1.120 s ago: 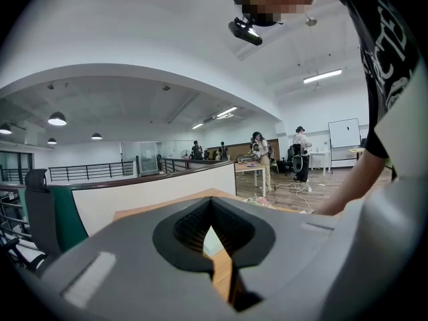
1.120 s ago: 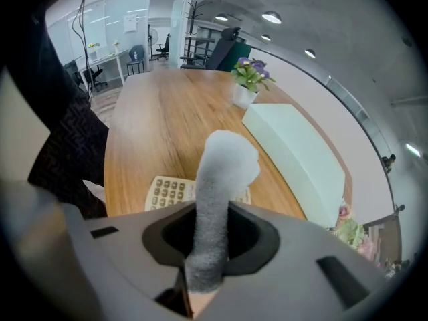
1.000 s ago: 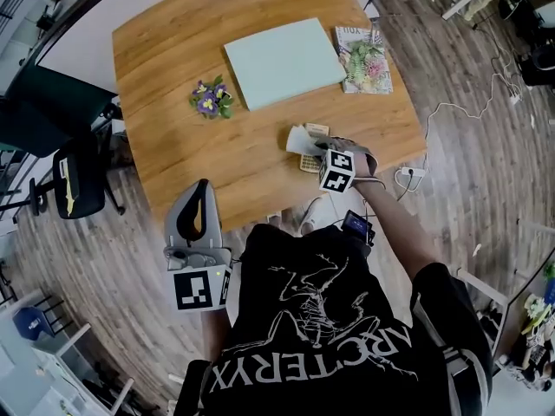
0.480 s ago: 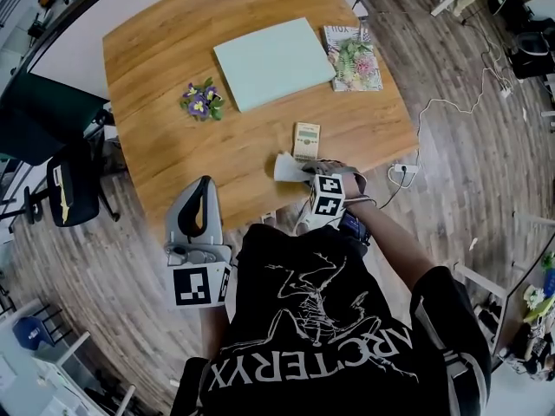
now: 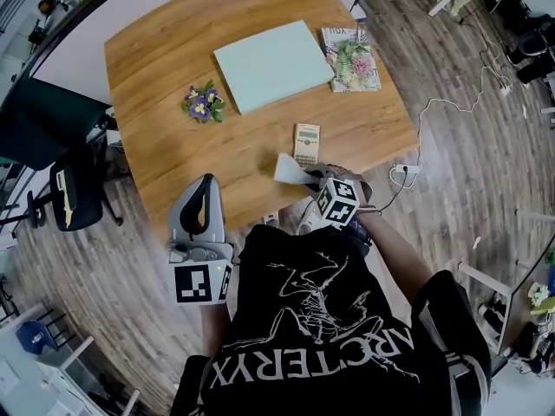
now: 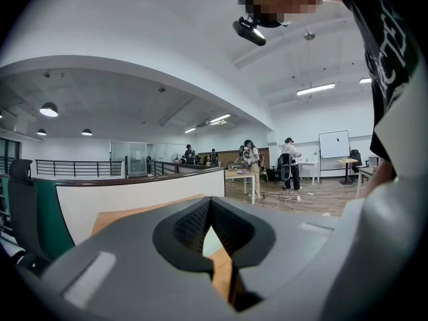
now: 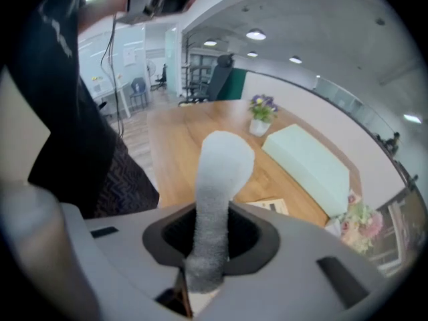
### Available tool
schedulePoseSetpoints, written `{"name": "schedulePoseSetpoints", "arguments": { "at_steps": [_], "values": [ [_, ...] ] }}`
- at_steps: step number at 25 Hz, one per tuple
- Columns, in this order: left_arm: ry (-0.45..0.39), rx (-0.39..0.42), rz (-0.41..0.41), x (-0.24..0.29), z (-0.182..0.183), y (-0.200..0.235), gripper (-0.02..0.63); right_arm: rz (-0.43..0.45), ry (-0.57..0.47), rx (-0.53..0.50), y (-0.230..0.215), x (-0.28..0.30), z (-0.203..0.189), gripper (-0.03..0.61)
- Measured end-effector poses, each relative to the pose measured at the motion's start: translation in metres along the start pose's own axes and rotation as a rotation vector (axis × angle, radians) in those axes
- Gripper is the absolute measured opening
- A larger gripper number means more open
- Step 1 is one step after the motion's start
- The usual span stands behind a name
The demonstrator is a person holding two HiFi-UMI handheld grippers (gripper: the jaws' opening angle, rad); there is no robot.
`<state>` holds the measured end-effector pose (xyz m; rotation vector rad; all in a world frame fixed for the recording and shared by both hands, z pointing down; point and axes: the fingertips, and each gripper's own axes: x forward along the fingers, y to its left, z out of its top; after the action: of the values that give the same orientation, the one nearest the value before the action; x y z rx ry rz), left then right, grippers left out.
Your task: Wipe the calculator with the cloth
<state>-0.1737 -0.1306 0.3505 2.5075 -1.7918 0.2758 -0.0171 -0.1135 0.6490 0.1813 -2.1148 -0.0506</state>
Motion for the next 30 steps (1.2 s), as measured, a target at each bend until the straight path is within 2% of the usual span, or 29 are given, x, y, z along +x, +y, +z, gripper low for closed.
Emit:
{"name": "schedulePoseSetpoints", "arguments": {
  "at_steps": [4,8,11,16,20,24,30],
  "values": [
    [-0.004,0.014,-0.017,0.009,0.003,-0.003,0.003,-0.194,-0.194,0.212,-0.054,-0.079,0.020,0.095],
    [0.006,0.009,-0.026,0.019,0.005,-0.008,0.003,-0.414,-0.390,0.381,-0.104,-0.178,0.023,0.095],
    [-0.014,0.023,-0.060,0.029,0.014,-0.019,0.003,-0.594,-0.501,0.423,-0.125,-0.253,0.019,0.095],
    [-0.050,0.069,-0.122,0.047,0.031,-0.040,0.003,-0.827,-0.621,0.476,-0.114,-0.340,0.006,0.095],
    [-0.054,0.097,-0.143,0.055,0.036,-0.050,0.003,-0.948,-0.680,0.535,-0.102,-0.376,0.000,0.095],
    [-0.057,0.104,-0.158,0.059,0.038,-0.055,0.003,-1.039,-0.710,0.532,-0.098,-0.397,-0.007,0.094],
    [-0.068,0.109,-0.166,0.062,0.045,-0.057,0.003,-1.069,-0.719,0.528,-0.097,-0.411,-0.014,0.094]
  ]
}}
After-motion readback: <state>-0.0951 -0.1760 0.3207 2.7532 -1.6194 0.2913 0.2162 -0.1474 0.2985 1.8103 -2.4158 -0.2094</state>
